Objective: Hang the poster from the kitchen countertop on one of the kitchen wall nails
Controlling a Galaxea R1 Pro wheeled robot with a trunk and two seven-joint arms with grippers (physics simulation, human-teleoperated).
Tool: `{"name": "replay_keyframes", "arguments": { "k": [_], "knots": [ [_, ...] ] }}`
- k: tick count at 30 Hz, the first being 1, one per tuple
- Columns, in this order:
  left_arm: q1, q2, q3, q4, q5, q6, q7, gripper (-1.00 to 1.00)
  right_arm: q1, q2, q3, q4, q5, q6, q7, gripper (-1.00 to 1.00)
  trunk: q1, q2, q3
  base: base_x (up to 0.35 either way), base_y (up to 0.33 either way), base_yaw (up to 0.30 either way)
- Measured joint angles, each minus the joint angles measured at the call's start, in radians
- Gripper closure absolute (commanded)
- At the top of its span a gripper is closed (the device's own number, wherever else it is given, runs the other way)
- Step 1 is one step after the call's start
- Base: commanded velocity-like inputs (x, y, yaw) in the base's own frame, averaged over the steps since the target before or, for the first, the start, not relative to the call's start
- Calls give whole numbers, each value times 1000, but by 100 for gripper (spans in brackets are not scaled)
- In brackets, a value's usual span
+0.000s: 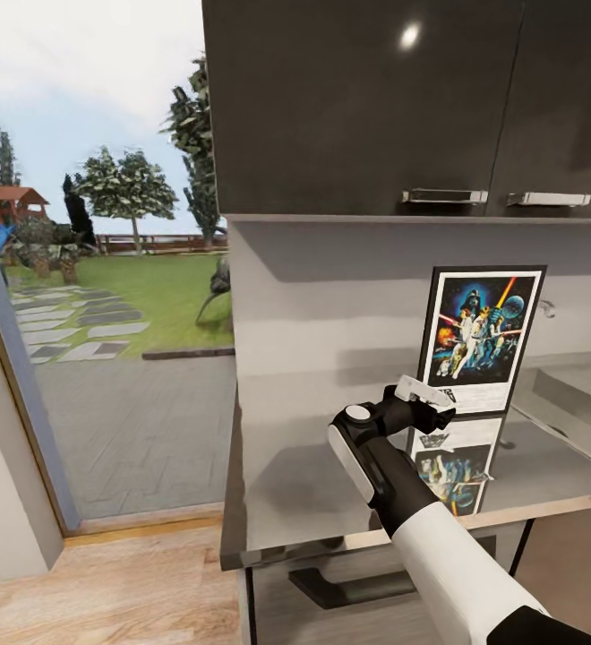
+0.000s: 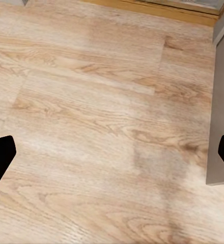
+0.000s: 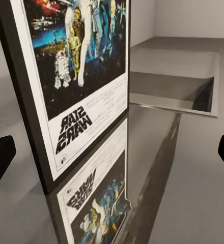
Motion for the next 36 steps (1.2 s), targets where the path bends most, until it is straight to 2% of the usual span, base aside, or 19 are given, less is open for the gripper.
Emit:
{"name": "replay_keyframes", "arguments": {
  "k": [4, 8, 13, 36],
  "knots": [
    [0, 0, 4, 0, 0, 0, 0, -100, 0, 0, 0, 0, 0, 0, 0, -100, 0, 0, 0, 0, 0, 0],
    [0, 0, 37, -1, 0, 0, 0, -100, 0, 0, 0, -2, 0, 0, 0, -100, 0, 0, 0, 0, 0, 0],
    [0, 0, 54, -2, 0, 0, -1, -100, 0, 0, 1, -5, 0, 0, -1, -100, 0, 0, 0, 0, 0, 0],
    [0, 0, 58, -2, 0, 0, -1, -100, 0, 0, 2, -6, 0, -1, -1, -100, 0, 0, -3, 0, 0, 0]
  ]
}}
